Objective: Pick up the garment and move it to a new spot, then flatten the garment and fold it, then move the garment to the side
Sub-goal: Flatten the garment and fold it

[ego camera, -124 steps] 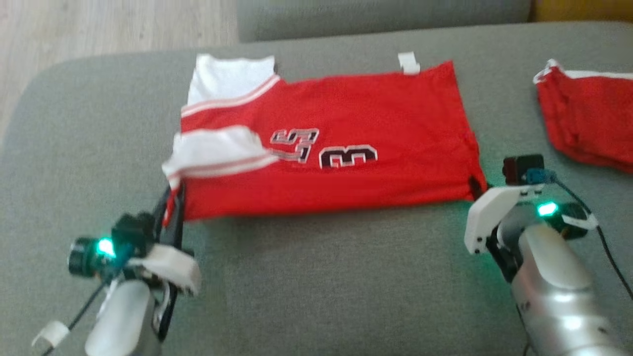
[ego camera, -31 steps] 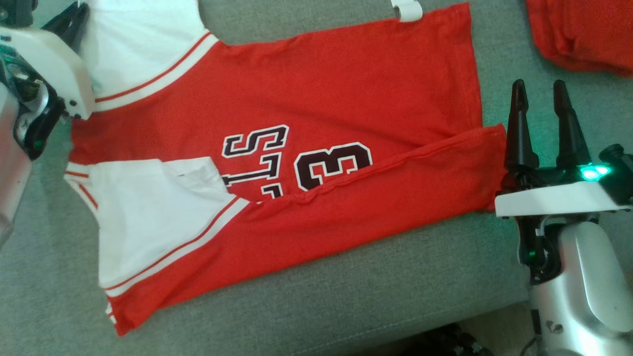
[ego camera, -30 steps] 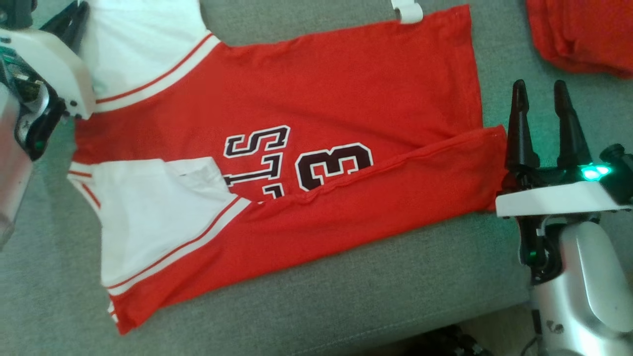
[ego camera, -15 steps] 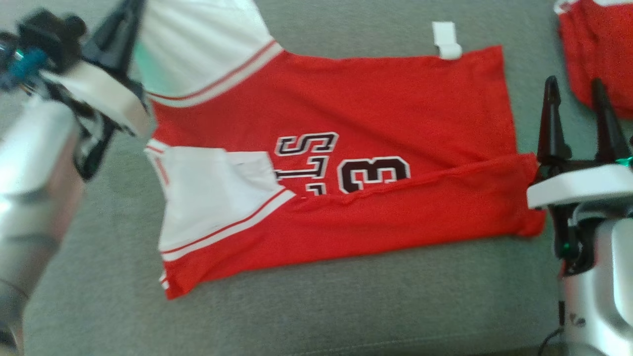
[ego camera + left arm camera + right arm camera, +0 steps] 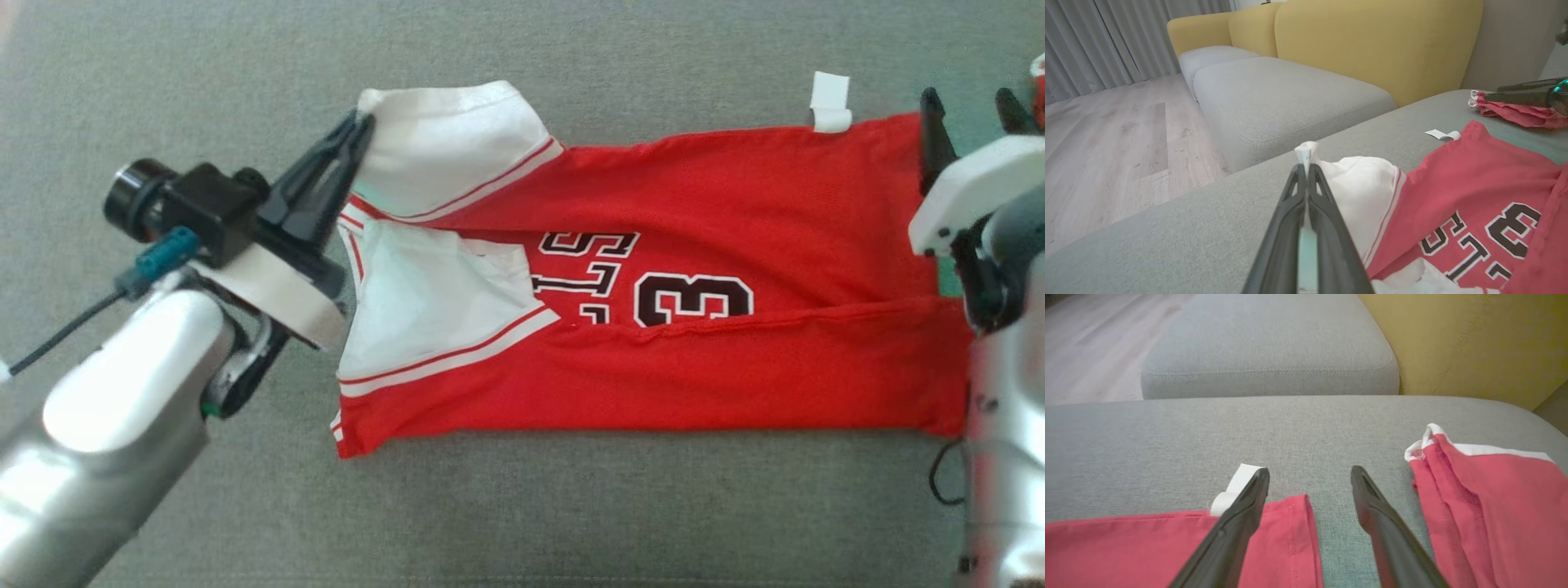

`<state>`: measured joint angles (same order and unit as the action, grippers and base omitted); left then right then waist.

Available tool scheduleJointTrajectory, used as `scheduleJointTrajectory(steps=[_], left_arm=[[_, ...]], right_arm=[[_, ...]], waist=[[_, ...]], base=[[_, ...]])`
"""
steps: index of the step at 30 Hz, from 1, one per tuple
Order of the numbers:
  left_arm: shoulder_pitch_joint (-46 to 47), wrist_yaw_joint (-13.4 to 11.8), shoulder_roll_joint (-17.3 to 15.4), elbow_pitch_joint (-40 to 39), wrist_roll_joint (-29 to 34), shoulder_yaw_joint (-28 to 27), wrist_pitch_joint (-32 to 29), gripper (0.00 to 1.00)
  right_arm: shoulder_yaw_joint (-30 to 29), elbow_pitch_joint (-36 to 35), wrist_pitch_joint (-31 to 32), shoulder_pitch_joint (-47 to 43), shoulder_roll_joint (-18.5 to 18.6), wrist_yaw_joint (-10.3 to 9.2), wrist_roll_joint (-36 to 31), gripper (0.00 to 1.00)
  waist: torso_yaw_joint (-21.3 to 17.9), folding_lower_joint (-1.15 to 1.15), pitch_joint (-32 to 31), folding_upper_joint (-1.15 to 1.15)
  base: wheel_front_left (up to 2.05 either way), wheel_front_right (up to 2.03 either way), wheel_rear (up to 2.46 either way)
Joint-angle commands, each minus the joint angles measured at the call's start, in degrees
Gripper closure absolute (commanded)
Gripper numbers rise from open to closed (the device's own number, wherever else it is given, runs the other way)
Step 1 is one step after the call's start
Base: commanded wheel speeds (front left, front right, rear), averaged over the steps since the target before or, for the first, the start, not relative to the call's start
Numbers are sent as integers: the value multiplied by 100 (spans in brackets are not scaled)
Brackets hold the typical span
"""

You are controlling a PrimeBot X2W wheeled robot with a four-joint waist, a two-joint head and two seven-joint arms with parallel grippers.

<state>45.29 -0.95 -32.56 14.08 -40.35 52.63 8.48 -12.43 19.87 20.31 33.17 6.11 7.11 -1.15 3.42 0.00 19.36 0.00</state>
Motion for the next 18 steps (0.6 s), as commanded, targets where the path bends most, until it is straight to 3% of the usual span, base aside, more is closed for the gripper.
scheduleJointTrajectory(steps=[1, 11, 12, 13, 18], left_arm=[[181, -64, -280, -242, 2, -193, -46, 100], [188, -225, -416, -971, 8, -155, -322, 100], [196, -225, -423, -979, 3, -160, -323, 100], [202, -225, -428, -981, -3, -165, -322, 100], [236, -233, -453, -906, -40, -204, -312, 100]], right_arm=[[87, -66, 54, 239, 16, 37, -72, 0], [35, 1406, 221, 967, 235, 37, -582, 0], [49, 1528, 227, 1013, 247, 37, -590, 20], [76, 1633, 214, 1056, 263, 37, -595, 100], [315, 1957, -98, 1280, 368, 37, -444, 100]], waist=[[39, 0, 41, 0], [167, 0, 367, 0], [170, 0, 380, 0], [173, 0, 389, 0], [136, 0, 350, 0]], base=[[0, 0, 0], [0, 0, 0], [0, 0, 0], [0, 0, 0], [0, 0, 0]])
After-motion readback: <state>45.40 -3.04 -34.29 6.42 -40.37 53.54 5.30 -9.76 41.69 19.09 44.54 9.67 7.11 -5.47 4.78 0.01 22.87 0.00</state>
